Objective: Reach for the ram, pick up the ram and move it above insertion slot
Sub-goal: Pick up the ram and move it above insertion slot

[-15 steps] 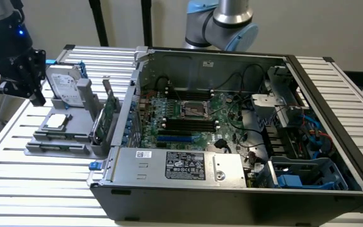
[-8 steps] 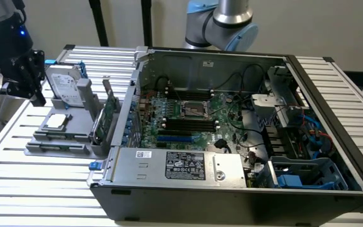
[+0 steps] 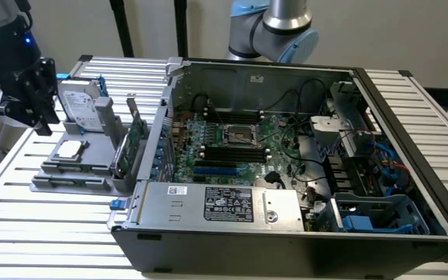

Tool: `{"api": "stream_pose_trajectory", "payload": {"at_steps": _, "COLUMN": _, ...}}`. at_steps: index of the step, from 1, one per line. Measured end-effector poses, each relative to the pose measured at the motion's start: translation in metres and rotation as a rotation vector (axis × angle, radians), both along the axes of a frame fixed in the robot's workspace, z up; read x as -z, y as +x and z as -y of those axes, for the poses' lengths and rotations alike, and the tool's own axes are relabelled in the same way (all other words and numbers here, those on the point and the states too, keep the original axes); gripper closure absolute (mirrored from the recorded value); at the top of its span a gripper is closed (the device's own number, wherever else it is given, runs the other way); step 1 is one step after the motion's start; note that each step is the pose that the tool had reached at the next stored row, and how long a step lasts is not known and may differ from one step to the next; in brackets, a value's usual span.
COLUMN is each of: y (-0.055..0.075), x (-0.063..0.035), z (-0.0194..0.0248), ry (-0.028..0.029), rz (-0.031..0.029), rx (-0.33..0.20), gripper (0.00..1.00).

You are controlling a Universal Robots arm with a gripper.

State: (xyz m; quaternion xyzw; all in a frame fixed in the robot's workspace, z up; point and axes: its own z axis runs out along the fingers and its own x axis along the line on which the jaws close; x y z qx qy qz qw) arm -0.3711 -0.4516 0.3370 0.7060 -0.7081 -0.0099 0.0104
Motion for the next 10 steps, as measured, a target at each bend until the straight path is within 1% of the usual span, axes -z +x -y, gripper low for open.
{"api": "stream_pose_trajectory", "payload": {"at_steps": 1, "y": 0.0, "x": 0.0002, "z": 0.0, "ry": 0.0, "rz": 0.0001, "rx": 0.0, "gripper": 0.7}}
{"api": "stream_pose_trajectory", "payload": {"at_steps": 2, "y": 0.0, "x": 0.0006, "z": 0.0, "ry": -0.0001, "rz": 0.0003, "rx": 0.0, "gripper": 0.64}}
{"api": "stream_pose_trajectory", "payload": {"at_steps": 7, "y": 0.0, "x": 0.0037, "z": 0.0, "ry": -0.0031, "rz": 0.0002, "rx": 0.0, "gripper": 0.64}}
{"api": "stream_pose_trajectory", "payload": {"at_steps": 10, "y": 0.0, "x": 0.0056, "z": 0.0, "ry": -0.006, "rz": -0.0001, "rx": 0.001, "gripper": 0.64}}
